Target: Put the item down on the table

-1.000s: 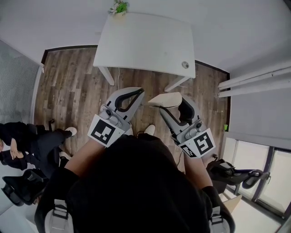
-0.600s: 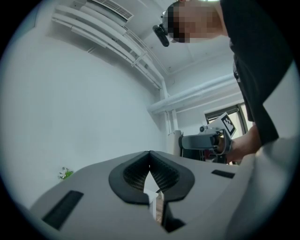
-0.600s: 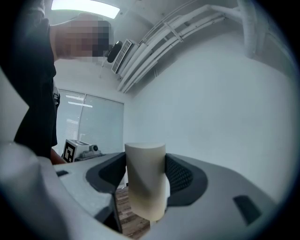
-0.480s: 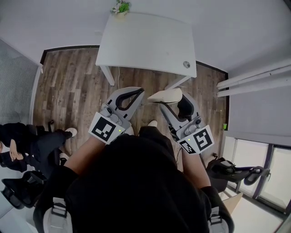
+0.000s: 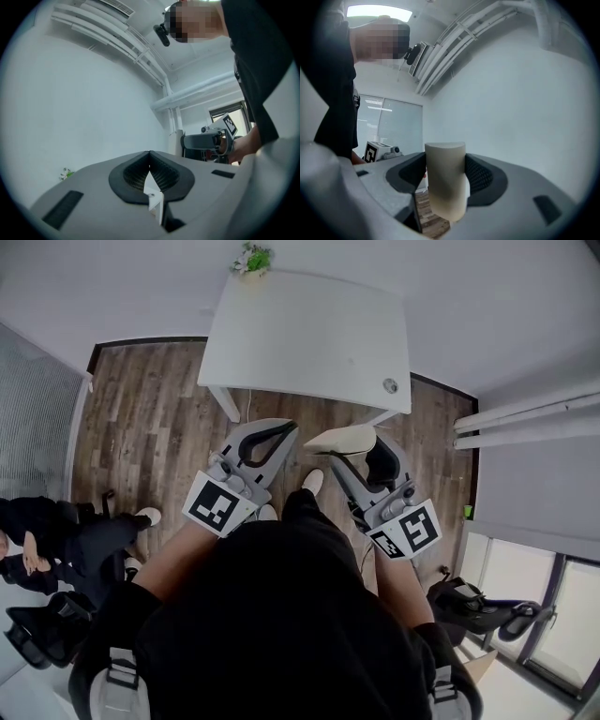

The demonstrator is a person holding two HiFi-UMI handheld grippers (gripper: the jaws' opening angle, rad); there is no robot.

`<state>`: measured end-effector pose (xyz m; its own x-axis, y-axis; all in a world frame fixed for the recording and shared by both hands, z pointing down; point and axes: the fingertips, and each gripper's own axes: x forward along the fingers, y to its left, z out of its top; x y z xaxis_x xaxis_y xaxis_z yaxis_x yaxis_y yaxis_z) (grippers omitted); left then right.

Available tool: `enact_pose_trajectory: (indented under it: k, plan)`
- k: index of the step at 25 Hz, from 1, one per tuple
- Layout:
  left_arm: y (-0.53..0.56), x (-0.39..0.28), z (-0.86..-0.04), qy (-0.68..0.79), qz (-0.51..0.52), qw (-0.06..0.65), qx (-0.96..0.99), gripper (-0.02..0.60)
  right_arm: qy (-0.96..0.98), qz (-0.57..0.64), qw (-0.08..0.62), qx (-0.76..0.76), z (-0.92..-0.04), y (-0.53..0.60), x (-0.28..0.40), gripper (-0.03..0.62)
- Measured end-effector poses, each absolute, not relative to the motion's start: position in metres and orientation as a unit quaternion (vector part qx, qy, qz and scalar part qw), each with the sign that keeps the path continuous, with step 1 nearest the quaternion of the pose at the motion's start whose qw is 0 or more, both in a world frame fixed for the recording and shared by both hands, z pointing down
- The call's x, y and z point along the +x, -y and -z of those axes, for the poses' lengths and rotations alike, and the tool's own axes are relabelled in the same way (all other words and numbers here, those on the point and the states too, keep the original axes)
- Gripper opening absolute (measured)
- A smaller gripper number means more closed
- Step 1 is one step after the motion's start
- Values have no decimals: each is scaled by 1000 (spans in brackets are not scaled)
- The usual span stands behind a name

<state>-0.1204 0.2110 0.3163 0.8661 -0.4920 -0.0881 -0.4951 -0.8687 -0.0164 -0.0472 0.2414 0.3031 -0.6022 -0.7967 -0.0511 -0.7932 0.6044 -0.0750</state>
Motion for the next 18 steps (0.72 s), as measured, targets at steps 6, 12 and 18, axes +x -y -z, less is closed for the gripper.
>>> enact_pose_trajectory:
  k: [6,12,18]
  plan:
    - [-166,-95,-313,-263,-30,23,-964,-6,-899,24,40,-435,-304,-190,-21,264]
    - [-117,-64,-311,-277,-25,23,-960,-6,-905,30,38,-422,-303,-139,12,264]
    - [-79,-37,-303,-295,-23,29,-955,-6,-916,30,37,-398,-301,-96,38,264]
